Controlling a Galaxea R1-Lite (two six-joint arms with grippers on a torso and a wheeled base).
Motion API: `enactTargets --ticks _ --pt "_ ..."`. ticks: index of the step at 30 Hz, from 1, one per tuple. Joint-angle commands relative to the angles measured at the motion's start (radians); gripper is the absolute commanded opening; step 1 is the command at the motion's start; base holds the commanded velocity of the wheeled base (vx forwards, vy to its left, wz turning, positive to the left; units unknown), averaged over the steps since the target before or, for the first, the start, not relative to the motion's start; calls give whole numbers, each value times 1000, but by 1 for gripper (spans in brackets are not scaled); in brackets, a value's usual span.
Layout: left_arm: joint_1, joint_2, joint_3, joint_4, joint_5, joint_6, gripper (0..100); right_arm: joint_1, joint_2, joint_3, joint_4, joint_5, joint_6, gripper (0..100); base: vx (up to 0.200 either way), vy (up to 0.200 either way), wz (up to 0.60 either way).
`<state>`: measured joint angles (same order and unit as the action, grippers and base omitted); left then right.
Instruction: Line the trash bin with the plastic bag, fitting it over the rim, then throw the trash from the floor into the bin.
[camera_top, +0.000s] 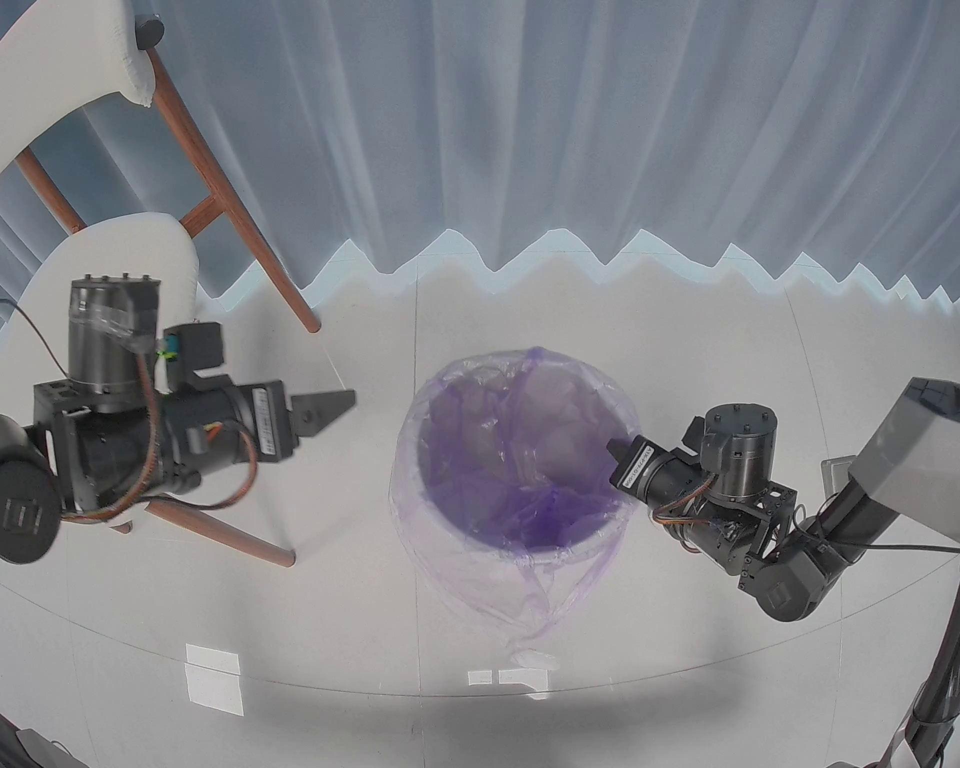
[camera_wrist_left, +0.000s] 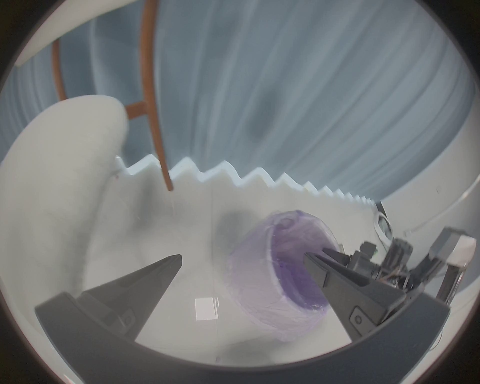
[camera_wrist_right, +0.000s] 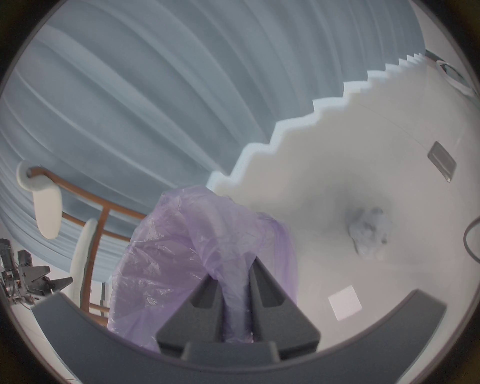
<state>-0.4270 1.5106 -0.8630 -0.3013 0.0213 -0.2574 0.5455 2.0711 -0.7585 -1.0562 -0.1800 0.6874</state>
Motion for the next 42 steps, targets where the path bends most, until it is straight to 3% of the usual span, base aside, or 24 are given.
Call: enactTargets --ticks 1,4,6,8,11,27,28,37,40,42 --pt "165 -193 38 -9 -18 -65 100 -16 150 -28 -202 -24 -39 0 0 0 0" --pt "238 -280 76 -9 -20 -128 100 -15 208 -24 -350 -18 -112 0 0 0 0" --pt "255 -290 82 -9 -20 -134 100 -15 222 -27 -373 -16 -121 0 0 0 0" --pt "340 -314 116 -9 -21 -149 100 -16 305 -50 -487 1 -177 0 0 0 0" --pt "373 -328 130 -9 -21 -152 100 -16 351 -78 -515 11 -218 0 0 0 0" --pt "372 -352 157 -9 -47 -149 100 -19 412 -124 -513 8 -221 0 0 0 0" --pt "370 -352 159 -10 -57 -149 100 -19 422 -125 -513 8 -221 100 0 0 0" --pt "317 -339 156 -82 -162 -144 100 -13 376 -85 -513 5 -167 100 0 0 0" --pt "238 -296 136 -134 -205 -144 100 -13 333 -36 -513 7 -166 100 0 0 0" --pt "235 -293 136 -136 -207 -144 100 -12 331 -33 -513 7 -166 100 0 0 0"
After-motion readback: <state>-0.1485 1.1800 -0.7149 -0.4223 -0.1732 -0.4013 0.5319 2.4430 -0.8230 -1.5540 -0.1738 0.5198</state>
